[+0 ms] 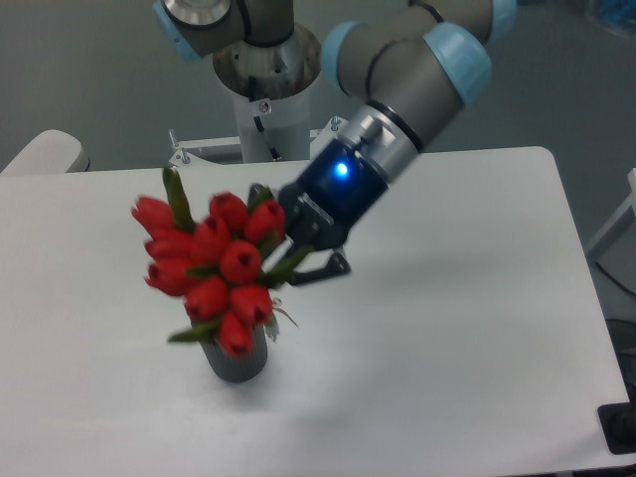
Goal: Insert the flowers into the vase
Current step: 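Lower the tulip stems down into the dark grey vase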
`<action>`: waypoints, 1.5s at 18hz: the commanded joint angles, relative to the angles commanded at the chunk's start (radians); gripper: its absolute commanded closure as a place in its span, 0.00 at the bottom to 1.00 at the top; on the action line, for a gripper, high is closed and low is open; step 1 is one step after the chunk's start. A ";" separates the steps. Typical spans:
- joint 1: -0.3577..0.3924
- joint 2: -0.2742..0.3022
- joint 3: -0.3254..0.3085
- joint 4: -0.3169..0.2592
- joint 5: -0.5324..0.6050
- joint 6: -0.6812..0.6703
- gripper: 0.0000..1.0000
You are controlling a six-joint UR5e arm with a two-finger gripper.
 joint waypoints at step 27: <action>-0.054 -0.049 -0.187 0.048 0.006 0.235 0.90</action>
